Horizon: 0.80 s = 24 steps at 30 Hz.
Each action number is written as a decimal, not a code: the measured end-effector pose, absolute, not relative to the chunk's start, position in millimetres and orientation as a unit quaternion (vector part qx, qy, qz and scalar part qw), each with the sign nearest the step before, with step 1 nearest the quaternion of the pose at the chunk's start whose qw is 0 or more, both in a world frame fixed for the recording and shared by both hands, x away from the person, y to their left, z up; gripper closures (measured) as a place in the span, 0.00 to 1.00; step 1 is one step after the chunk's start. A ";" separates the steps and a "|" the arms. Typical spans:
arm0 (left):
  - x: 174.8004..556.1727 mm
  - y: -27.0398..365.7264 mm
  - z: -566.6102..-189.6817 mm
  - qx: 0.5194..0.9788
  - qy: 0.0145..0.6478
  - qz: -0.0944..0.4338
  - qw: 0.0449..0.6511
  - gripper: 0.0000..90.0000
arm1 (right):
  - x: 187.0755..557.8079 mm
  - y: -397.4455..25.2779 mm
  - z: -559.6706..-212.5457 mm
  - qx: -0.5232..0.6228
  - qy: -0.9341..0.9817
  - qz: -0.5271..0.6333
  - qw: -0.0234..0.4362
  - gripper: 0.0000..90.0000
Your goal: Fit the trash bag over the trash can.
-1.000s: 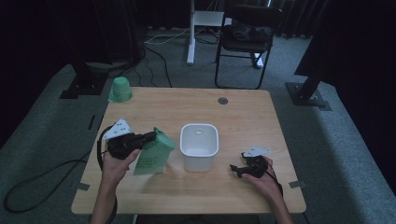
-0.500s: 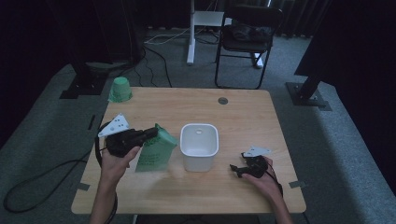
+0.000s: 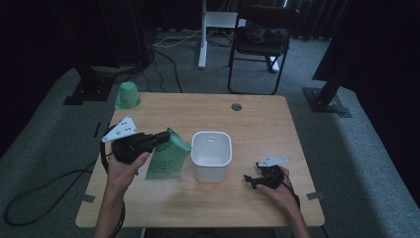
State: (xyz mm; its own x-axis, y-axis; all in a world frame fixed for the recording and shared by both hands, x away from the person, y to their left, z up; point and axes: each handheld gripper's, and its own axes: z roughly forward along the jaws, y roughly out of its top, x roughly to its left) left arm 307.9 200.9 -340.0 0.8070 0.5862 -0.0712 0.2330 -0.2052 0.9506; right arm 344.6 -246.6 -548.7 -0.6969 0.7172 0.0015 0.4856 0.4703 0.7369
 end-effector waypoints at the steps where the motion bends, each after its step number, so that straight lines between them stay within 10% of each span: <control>1: 307.9 200.5 -338.2 0.760 0.269 0.154 0.571 1.00 | 344.6 -246.6 -548.7 0.357 0.843 0.371 0.156 0.25; 24: 310.3 179.3 -302.9 0.754 0.237 0.142 0.596 1.00 | 344.6 -246.6 -548.7 0.356 0.843 0.371 0.156 0.25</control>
